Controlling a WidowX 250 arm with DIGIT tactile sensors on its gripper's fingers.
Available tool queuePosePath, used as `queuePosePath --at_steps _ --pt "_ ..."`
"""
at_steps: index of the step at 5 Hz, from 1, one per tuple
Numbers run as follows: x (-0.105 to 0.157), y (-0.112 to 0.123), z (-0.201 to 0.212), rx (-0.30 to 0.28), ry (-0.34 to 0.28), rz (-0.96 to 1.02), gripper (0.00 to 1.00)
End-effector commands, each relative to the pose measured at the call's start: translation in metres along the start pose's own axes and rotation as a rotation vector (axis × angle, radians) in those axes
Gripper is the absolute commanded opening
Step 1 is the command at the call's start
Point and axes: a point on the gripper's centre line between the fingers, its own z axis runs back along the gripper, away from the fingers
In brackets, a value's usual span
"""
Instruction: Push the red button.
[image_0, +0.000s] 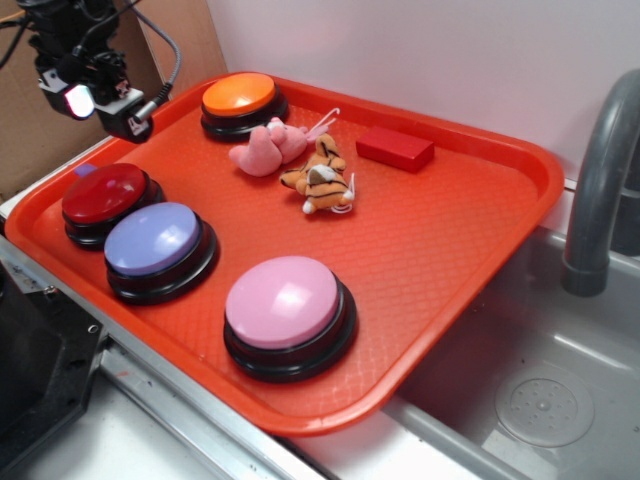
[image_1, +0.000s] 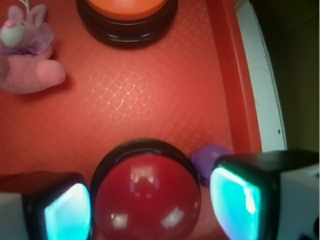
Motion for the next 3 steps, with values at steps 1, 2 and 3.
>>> queuePosePath --at_steps 1,2,3 --pt "0.0003 0.0016 0.0173 0.023 -0.023 0.037 1.0" --pt "-0.0057 0.0019 0.0225 0.019 -0.035 0.081 1.0" --pt "-0.0094 0.0037 0.0259 0.025 -0.04 0.111 1.0"
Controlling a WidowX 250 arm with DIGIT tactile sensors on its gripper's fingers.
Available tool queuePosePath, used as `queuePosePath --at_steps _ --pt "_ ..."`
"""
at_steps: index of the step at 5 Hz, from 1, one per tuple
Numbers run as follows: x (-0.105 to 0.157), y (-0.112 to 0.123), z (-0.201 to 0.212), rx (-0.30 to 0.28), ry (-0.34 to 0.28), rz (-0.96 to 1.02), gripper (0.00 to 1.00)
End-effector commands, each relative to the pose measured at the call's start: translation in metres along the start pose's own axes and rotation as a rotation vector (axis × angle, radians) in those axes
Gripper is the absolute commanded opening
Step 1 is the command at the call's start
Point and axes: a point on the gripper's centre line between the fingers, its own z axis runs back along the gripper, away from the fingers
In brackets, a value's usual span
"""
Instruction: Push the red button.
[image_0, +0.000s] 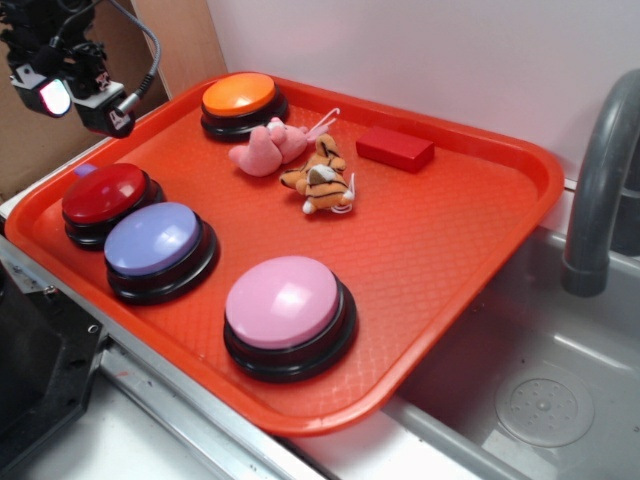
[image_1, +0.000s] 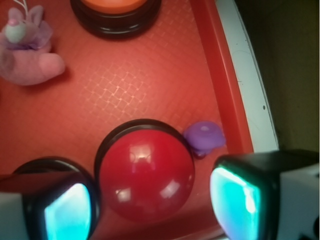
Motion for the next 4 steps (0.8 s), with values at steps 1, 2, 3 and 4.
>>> queuePosePath --at_steps 1,2,3,4 --pt "0.002 0.006 0.017 0.029 -0.041 0.06 1.0" --pt "0.007 0.003 0.024 0.034 -0.06 0.066 1.0" --pt "0.011 -0.003 0.027 0.043 -0.04 0.074 1.0" --pt "0.013 -0.002 0.029 0.009 -0.033 0.046 1.0"
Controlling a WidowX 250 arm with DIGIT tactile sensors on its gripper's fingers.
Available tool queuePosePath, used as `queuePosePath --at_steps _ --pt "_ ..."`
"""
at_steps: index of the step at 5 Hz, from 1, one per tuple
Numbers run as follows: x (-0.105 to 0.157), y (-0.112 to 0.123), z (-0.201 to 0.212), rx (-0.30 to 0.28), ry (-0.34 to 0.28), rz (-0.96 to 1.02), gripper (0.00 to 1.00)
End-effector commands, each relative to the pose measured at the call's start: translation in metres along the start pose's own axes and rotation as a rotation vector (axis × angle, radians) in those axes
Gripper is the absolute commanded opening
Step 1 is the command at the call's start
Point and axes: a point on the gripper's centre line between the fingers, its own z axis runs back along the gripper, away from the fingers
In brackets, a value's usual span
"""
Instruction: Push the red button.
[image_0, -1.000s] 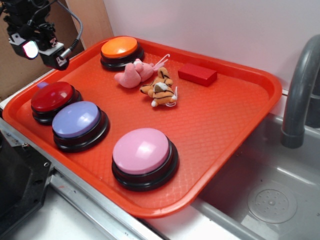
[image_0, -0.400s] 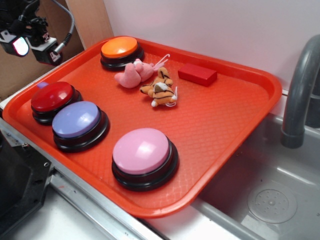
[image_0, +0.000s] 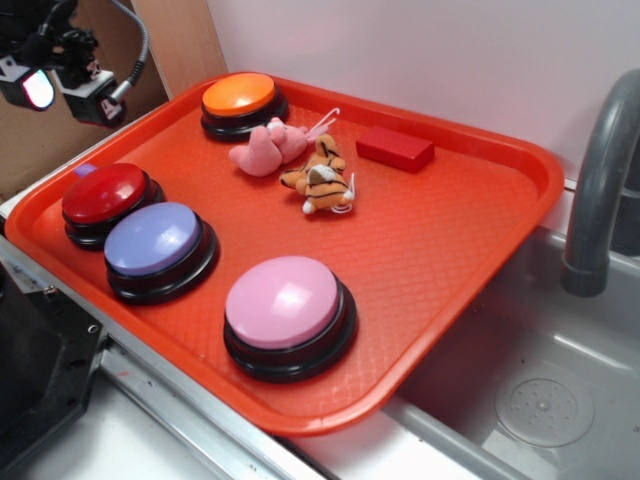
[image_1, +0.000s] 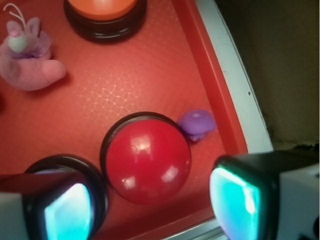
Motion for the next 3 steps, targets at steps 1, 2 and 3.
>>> queuePosePath --at_steps 1,2,3 --pt "0.0181 0.0012 0.0206 -0.028 -0.037 -0.038 1.0" --pt "0.0178 0.0004 0.0224 -0.026 -0.041 -0.04 1.0" --pt "0.0162 0.0017 0.0226 -0.041 -0.071 -0.058 1.0"
